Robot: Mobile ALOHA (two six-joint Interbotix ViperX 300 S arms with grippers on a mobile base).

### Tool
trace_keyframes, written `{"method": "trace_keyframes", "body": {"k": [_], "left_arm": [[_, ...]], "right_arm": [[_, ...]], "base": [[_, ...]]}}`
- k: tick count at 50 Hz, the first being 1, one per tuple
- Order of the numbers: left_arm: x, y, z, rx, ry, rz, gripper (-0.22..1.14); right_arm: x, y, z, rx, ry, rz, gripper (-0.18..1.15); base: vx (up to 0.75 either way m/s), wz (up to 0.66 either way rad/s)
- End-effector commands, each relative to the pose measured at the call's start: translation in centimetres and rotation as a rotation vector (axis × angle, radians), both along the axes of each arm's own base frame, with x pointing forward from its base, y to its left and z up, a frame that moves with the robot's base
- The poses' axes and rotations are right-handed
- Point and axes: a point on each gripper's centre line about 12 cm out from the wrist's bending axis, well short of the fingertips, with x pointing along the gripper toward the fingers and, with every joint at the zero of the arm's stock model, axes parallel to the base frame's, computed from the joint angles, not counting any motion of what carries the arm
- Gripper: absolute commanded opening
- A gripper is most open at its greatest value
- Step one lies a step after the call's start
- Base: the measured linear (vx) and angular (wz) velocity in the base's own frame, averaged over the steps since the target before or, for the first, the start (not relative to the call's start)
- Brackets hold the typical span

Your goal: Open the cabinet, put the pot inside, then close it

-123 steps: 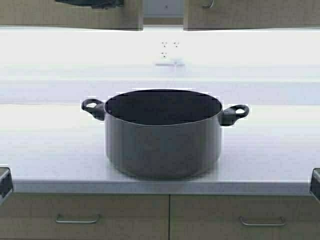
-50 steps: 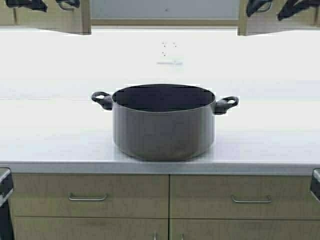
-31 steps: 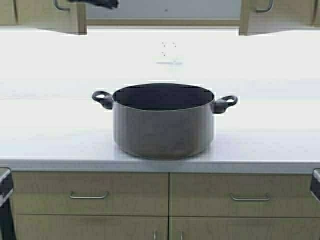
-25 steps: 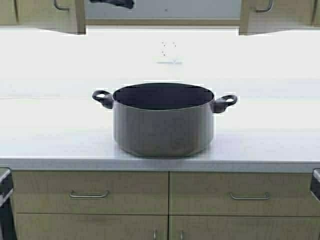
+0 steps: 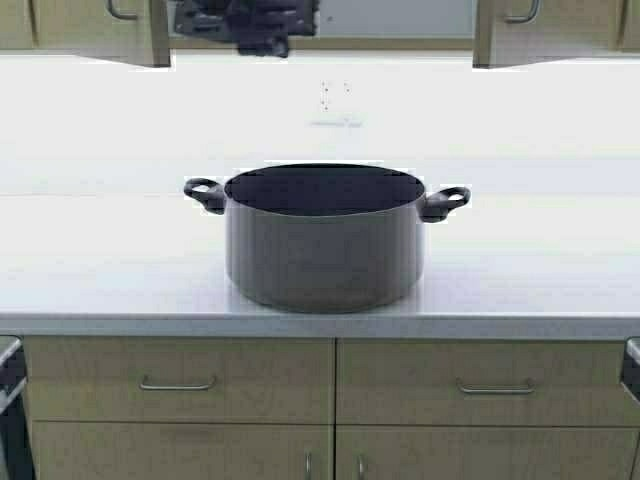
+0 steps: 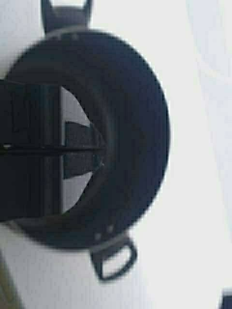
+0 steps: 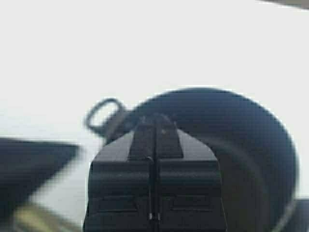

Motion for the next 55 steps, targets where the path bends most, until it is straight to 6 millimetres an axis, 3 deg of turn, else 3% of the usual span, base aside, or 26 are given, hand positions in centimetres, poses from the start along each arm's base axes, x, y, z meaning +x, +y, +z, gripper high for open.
{"method": "trace_keyframes", "body": {"k": [1,7,14,16,20,25,28,31,34,42,49,55], "left_arm": [[1.4,2.6,1.3,-0.028,-0.029,0.076,0.03],[0.7,4.6,1.3,-0.028,-0.027,0.111,0.03],[-1.2,5.7,2.2,-0.044,-0.044,0.115,0.06],[-2.1,5.7,2.3,-0.053,-0.043,0.107,0.11],[-4.1,5.4,2.7,-0.093,-0.046,0.085,0.26],[-6.5,4.9,2.5,-0.189,-0.054,0.078,0.61],[-7.5,4.8,2.0,-0.252,-0.056,0.088,0.80],[-8.2,5.0,1.3,-0.320,-0.050,0.110,0.97],[-8.8,5.4,0.1,-0.378,-0.029,0.136,1.04],[-9.6,6.8,-3.8,-0.480,-0.006,0.217,1.02],[-9.9,6.9,-7.4,-0.525,0.028,0.219,1.02],[-10.0,6.8,-10.3,-0.605,0.052,0.217,1.02]], "right_arm": [[1.0,-2.5,0.7,0.009,0.003,-0.055,0.07],[0.5,-4.8,0.4,0.003,0.017,-0.099,0.07],[-1.5,-5.7,1.0,0.017,0.014,-0.098,0.15],[-2.4,-6.0,1.1,0.031,0.021,-0.099,0.24],[-4.3,-6.5,1.2,0.107,0.058,-0.118,0.54],[-6.1,-7.2,0.2,0.207,0.125,-0.161,0.96],[-6.9,-7.7,-1.1,0.263,0.169,-0.200,1.08],[-8.0,-7.5,-2.9,0.341,0.206,-0.246,1.05],[-9.4,-7.1,-5.0,0.460,0.217,-0.315,1.02],[-12.7,-6.0,-10.6,0.676,0.196,-0.438,1.03],[-13.6,-6.9,-16.2,0.769,0.262,-0.535,1.03],[-13.9,-6.7,-18.5,0.800,0.246,-0.475,1.03]], "base": [[0.00,0.00],[0.00,0.00],[0.00,0.00],[0.00,0.00],[0.00,0.00],[0.00,0.00],[0.00,0.00],[0.00,0.00],[0.00,0.00],[0.00,0.00],[0.00,0.00],[0.00,0.00]]}}
